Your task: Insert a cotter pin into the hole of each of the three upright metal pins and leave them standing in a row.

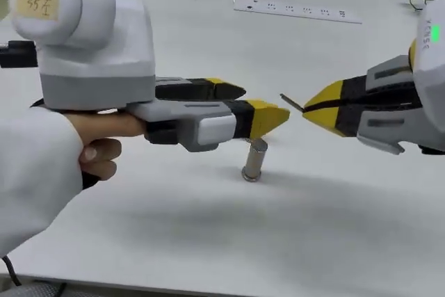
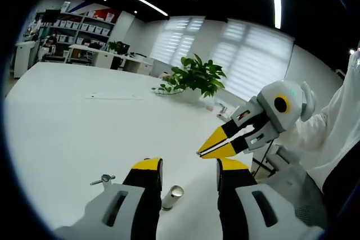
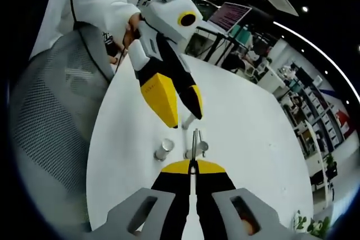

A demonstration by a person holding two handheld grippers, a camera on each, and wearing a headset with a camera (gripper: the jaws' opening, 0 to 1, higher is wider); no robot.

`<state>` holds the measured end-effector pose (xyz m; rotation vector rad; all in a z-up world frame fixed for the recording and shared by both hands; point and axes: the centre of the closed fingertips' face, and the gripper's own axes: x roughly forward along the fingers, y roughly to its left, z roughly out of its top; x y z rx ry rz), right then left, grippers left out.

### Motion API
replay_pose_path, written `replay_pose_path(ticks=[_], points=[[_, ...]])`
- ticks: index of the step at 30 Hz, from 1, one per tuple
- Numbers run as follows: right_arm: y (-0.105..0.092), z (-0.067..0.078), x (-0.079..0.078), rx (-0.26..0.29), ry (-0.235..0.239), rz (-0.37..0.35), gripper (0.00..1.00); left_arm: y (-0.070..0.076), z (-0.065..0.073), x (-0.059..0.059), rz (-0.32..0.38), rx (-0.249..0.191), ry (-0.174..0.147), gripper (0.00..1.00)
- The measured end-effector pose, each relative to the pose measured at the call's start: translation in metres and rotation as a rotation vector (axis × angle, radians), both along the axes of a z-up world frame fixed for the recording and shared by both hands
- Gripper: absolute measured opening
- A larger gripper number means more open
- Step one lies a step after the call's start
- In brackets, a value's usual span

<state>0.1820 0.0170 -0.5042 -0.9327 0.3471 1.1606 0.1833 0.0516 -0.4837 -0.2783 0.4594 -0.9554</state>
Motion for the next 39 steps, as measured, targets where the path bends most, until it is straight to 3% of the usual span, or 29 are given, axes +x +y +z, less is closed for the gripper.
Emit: replay_pose_path(ticks=[9,10,16,27,39], points=[[0.004,-0.002,-0.007,-0.021,-0.030,0.020,0.00,-0.012,-0.003,-0.007,-0.049,-0.041,0.073,0.13],[0.004,-0.001,-0.005,-0.028,-0.054,0.020,0.00,-0.013,-0.003,-0.007,-0.049,-0.041,0.073,0.11],[0.010,0.001,-0.009,-0.044,-0.069,0.043,0.00,-0.018,-0.007,-0.007,-0.059,-0.035,0.078,0.09],[0.016,0.003,-0.011,-0.041,-0.073,0.063,0.00,-0.019,-0.009,-0.006,-0.073,-0.040,0.090,0.02],[0.017,0.004,-0.013,-0.046,-0.077,0.067,0.00,-0.022,-0.011,-0.009,-0.079,-0.033,0.104,0.00]])
